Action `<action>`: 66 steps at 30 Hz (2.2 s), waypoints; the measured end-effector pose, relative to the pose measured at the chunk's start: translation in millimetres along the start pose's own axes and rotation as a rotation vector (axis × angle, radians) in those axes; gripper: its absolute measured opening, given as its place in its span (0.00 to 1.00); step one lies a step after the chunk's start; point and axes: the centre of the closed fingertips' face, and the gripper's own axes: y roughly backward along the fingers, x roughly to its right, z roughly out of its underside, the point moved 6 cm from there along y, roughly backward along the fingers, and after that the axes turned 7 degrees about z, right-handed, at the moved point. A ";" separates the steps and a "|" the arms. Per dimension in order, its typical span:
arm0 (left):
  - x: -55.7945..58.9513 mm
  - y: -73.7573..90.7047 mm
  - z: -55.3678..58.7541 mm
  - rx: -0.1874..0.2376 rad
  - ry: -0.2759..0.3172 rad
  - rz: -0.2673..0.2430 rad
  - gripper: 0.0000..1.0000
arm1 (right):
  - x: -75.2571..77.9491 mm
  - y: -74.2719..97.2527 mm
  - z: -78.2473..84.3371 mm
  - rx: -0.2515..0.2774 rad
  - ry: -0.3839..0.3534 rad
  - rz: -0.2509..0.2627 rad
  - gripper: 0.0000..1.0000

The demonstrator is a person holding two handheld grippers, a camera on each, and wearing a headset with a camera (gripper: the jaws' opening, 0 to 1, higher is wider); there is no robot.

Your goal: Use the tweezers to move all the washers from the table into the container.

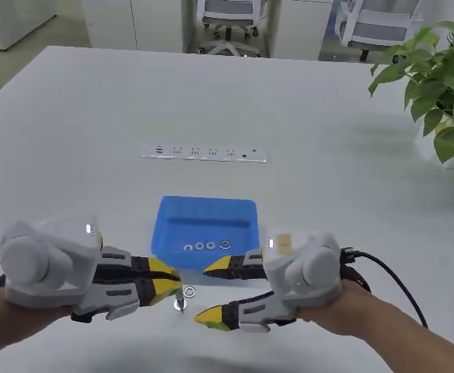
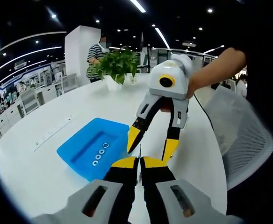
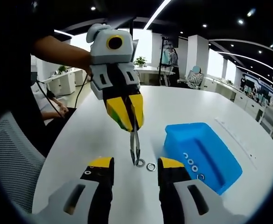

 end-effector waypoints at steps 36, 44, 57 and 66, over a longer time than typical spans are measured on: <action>-4.2 -3.5 -6.4 -0.052 -0.035 0.043 0.07 | 4.6 -27.4 -10.2 -0.042 0.046 -0.131 0.06; -6.2 -6.0 -6.5 -0.058 -0.037 0.051 0.07 | 4.8 -26.9 -9.2 -0.045 0.034 -0.144 0.07; -8.1 -6.0 -5.7 -0.064 -0.037 0.050 0.07 | 5.6 -28.1 -11.2 -0.062 0.082 -0.149 0.08; -6.9 -2.3 -5.2 -0.066 -0.036 0.049 0.07 | 5.2 -30.4 -13.4 -0.064 0.125 -0.152 0.09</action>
